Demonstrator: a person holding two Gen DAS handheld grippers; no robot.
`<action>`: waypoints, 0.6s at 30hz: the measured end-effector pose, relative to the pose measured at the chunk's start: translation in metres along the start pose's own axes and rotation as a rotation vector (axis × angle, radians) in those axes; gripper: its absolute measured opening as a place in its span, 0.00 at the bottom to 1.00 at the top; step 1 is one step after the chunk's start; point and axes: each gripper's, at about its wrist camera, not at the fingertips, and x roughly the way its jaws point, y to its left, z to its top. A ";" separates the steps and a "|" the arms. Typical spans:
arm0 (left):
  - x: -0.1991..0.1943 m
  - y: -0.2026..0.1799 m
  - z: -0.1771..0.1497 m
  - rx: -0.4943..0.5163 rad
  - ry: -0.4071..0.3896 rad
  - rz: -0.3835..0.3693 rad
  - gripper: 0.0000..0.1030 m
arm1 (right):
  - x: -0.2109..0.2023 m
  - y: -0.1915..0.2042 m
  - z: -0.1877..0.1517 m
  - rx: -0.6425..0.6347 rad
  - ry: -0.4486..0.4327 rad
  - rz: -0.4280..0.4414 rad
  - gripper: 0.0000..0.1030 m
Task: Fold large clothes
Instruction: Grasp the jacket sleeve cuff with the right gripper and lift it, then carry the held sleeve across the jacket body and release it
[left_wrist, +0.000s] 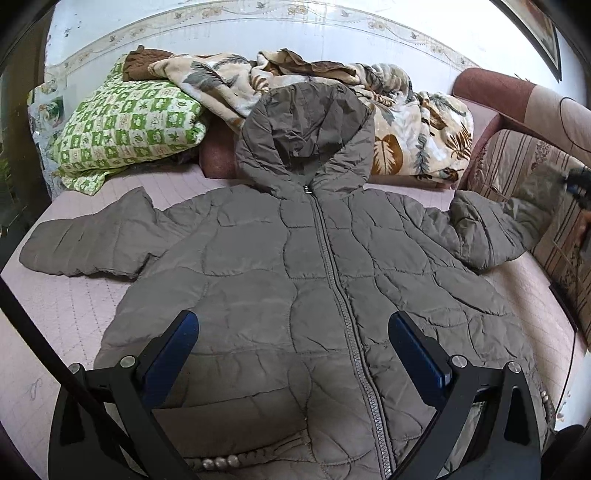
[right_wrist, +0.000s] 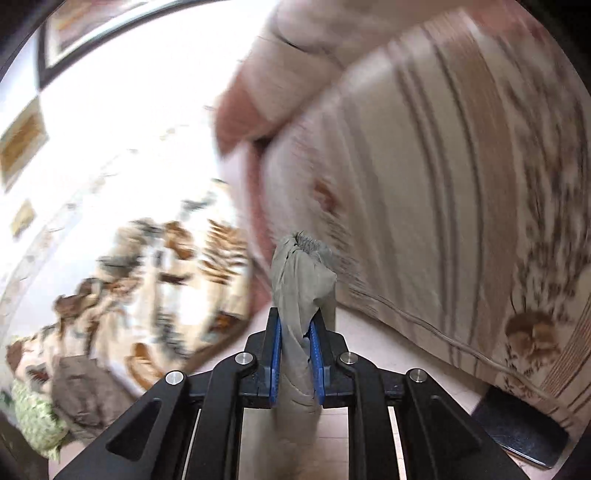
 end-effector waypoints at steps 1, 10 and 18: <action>-0.002 0.002 0.000 -0.004 -0.005 0.003 0.99 | -0.006 0.012 0.003 -0.009 -0.004 0.023 0.15; -0.020 0.029 0.003 -0.038 -0.028 0.051 0.99 | -0.073 0.153 -0.006 -0.196 0.017 0.273 0.15; -0.036 0.070 -0.002 -0.113 -0.042 0.085 0.99 | -0.100 0.271 -0.068 -0.346 0.096 0.455 0.15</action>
